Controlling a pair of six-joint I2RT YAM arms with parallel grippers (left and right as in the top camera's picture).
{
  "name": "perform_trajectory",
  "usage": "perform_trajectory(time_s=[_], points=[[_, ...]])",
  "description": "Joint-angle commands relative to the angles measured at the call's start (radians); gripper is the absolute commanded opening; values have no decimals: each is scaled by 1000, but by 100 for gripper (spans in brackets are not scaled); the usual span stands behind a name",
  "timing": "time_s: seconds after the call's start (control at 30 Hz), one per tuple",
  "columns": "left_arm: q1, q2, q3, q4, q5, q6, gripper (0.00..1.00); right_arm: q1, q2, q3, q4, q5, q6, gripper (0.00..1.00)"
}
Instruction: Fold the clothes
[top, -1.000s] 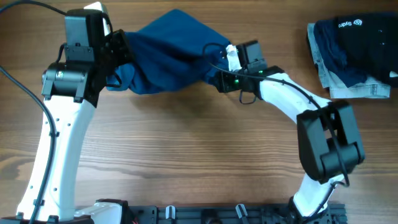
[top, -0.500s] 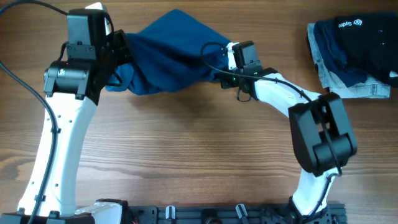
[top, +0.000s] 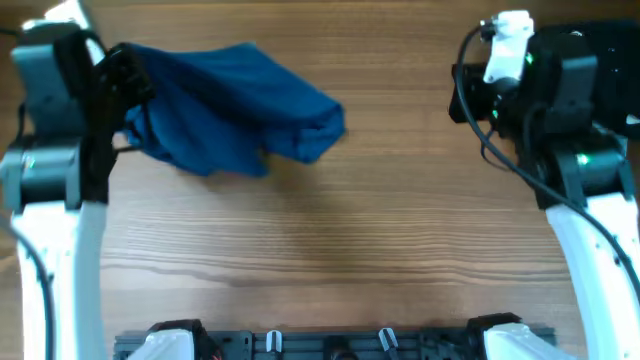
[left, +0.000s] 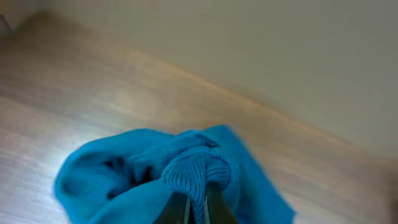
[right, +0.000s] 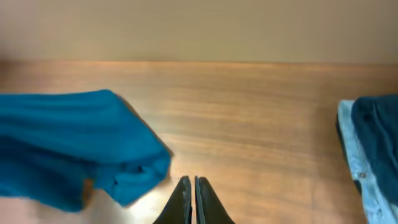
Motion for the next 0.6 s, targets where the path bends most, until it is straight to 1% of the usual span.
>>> perform_trajectory(time_s=[0.0, 0.03, 0.1, 0.17, 0.2, 0.27, 0.3, 0.4, 0.47, 0.53, 0.57], points=[[5, -71, 38, -2, 39, 24, 4, 2, 26, 6, -38, -150, 1, 4], [5, -69, 38, -6, 39, 24, 4, 4, 53, 6, -40, -197, 4, 12], [5, -49, 38, -19, 39, 24, 4, 34, 140, 6, -37, -275, 19, 39], [5, -26, 38, -27, 39, 24, 4, 80, 229, 6, -24, -289, 33, 52], [5, -12, 38, -29, 39, 24, 4, 128, 307, 6, 1, -289, 33, 60], [5, 8, 38, -29, 39, 24, 4, 186, 406, 6, 52, -285, 33, 67], [5, 16, 38, -29, 39, 24, 4, 210, 453, 6, 84, -285, 33, 69], [5, 34, 38, -29, 39, 24, 4, 292, 622, 6, 217, -245, 34, 69], [5, 39, 38, -28, 38, 25, 4, 359, 747, 7, 338, -145, 146, 70], [5, 39, 38, -29, 37, 25, 4, 402, 775, 7, 392, -47, 246, 72], [5, 39, 38, -29, 38, 24, 4, 420, 775, 7, 406, 21, 285, 75]])
